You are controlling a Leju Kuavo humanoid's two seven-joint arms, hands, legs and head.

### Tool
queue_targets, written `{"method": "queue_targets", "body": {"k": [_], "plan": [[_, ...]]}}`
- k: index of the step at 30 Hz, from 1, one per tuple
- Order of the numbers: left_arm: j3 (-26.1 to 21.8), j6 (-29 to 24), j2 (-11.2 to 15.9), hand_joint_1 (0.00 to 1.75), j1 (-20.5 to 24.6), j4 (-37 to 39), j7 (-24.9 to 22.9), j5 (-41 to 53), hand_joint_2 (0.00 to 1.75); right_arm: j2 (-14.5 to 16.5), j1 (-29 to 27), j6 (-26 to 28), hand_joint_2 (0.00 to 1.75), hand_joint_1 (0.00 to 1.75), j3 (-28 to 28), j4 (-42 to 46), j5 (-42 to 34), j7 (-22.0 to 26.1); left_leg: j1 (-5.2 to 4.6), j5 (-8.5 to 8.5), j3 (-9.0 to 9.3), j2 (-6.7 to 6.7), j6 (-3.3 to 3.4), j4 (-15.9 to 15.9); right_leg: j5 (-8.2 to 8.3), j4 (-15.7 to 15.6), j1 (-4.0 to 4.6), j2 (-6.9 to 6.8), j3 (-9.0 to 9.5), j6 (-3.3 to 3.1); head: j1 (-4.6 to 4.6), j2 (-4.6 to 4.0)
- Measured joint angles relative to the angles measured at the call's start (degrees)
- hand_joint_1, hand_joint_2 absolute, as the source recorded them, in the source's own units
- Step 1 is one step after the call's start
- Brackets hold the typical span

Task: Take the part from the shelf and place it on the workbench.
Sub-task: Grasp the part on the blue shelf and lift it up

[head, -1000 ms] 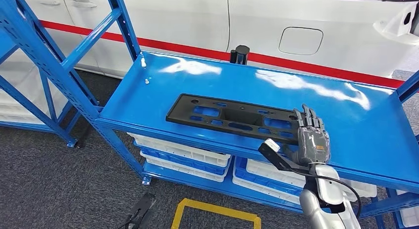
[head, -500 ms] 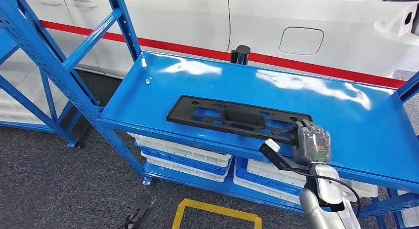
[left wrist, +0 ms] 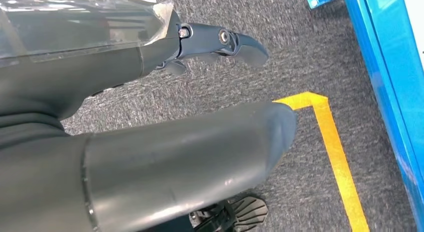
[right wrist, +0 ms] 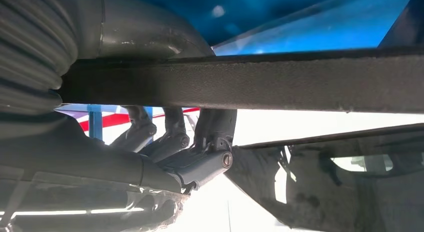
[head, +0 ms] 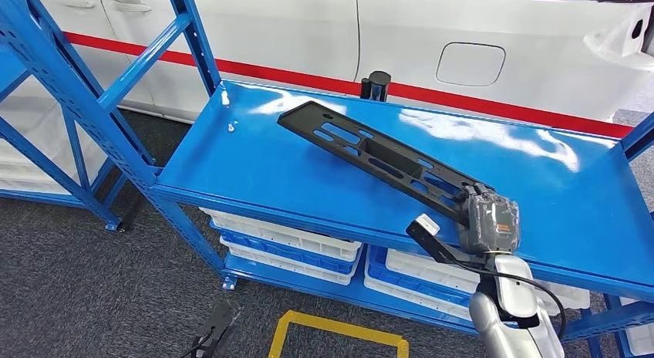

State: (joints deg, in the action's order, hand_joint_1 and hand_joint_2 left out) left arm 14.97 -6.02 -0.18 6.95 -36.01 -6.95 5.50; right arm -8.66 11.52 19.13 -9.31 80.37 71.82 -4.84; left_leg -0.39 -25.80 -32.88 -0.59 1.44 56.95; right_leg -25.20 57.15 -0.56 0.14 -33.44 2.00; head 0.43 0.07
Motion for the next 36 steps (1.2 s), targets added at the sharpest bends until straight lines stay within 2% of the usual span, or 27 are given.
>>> {"method": "queue_targets", "body": {"k": [2,8,14,19,28,31,36], "plan": [[0.63,1.04,0.51,0.0,0.25,0.62,0.43,-0.54,1.75,-0.01,-0.22,0.86,1.75,1.75,0.14,0.01,-0.04,0.08,0.0,0.0,0.0,0.0,0.0,0.0,0.0,0.0,0.0,0.0,-0.01,0.0,0.0,0.0],[3.93,4.12,2.36,0.0,1.8,2.97,1.96,-2.54,1.75,-0.1,-2.26,3.14,1.75,1.75,1.46,1.33,-0.55,0.1,0.01,0.0,0.02,-0.03,0.0,0.01,0.0,-0.01,0.0,0.0,0.0,0.0,-0.01,0.0],[8.55,3.99,3.35,0.0,2.46,2.66,-1.06,-4.75,1.75,-0.28,-5.45,4.67,1.75,1.75,3.23,4.05,-0.11,0.06,0.0,0.0,0.01,-0.03,0.0,0.01,-0.01,-0.01,0.0,0.0,0.0,0.0,-0.01,0.0],[12.44,4.08,4.22,0.0,4.03,2.81,-1.43,-7.51,1.75,-0.22,-7.23,7.22,1.75,1.75,4.28,5.66,-2.07,0.77,-0.02,0.0,0.0,-0.03,0.0,0.01,0.0,-0.01,-0.01,-0.01,0.03,0.0,0.0,0.0],[17.44,3.38,5.4,0.0,5.58,3.87,-1.02,-13.63,1.75,0.76,-9.46,17.08,1.75,1.75,5.28,10.24,-17.89,8.5,-0.01,0.0,-0.06,0.01,0.0,0.01,0.0,0.0,-0.02,0.0,-0.07,0.0,-0.01,0.0],[18.51,2.96,5.53,0.0,5.81,4.1,-0.87,-14.59,1.75,1.15,-9.76,18.71,1.75,1.75,5.47,12.08,-20.46,10.45,-0.01,-0.01,-0.08,0.01,0.0,0.01,0.0,0.01,-0.01,0.0,-0.08,0.0,-0.01,0.0],[20.24,2.47,6.02,0.0,5.93,4.32,-0.14,-16.55,1.75,2.25,-10.41,20.21,1.75,1.75,5.45,16.45,-27.1,16.9,0.0,-0.01,-0.11,0.02,0.0,0.01,0.0,0.01,-0.01,0.01,-0.12,0.0,-0.02,0.0]]}}
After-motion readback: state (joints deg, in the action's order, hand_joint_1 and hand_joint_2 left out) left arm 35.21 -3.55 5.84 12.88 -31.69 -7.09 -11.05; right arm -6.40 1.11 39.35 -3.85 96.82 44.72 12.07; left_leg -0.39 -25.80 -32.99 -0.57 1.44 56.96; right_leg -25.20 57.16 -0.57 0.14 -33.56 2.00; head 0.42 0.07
